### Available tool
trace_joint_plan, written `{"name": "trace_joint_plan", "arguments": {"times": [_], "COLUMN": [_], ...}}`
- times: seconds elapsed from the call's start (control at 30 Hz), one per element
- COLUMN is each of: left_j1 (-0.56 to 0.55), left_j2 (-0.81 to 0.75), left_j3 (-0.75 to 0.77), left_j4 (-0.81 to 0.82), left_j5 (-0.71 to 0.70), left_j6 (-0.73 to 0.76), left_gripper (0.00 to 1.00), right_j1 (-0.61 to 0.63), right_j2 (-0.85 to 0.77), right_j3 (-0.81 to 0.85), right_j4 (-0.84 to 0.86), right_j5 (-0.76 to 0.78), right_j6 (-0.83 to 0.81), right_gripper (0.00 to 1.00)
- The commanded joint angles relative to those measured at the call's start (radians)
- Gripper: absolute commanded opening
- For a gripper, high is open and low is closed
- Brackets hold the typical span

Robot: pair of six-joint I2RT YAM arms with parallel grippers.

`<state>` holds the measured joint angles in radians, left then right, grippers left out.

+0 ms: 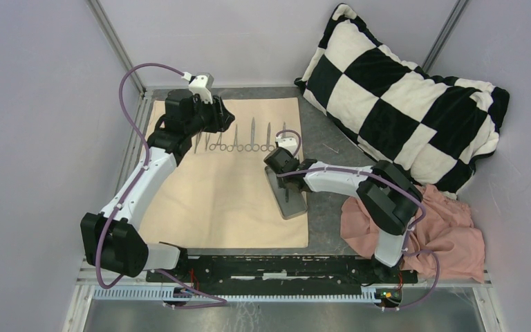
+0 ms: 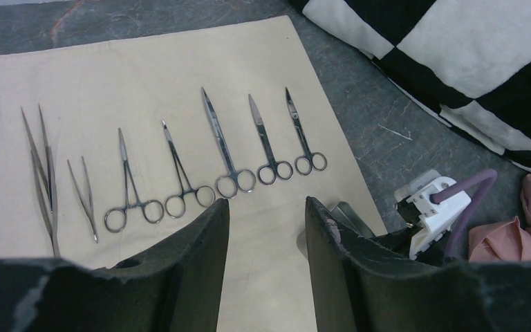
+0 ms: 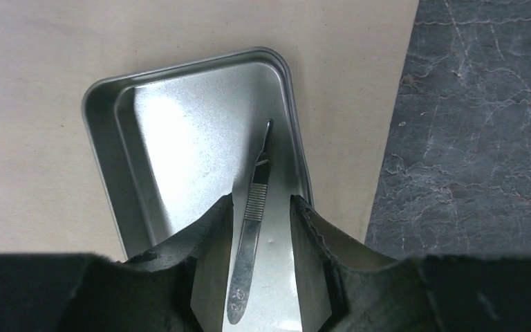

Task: Open and lay out the surgical kit
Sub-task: Pick up the medical item from the container.

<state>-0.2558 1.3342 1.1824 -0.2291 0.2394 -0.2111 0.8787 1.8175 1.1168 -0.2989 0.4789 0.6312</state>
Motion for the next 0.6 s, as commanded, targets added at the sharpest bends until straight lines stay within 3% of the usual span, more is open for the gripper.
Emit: {"name": "trace_joint_plan", "arguments": {"times": [0.0,0.57], "left_j1": [-0.006,-0.006], "left_j2": [-0.017,-0.018], "left_j3": [-0.003,-0.002], "left_j4": [0.042,0.04], "left_j5": [0.015,0.011], "left_j6": [0.0,-0.001], "left_gripper": [0.52,0.52], "right_j1": [-0.006,-0.004], "right_j2": [0.023,-0.124], "right_j3": [-0.01,-0.262], "right_j4": [0.044,0.202], "right_j5": [-0.04,-0.303], "right_j6": [-0.001,-0.107], "right_gripper": [0.42,0.13]}}
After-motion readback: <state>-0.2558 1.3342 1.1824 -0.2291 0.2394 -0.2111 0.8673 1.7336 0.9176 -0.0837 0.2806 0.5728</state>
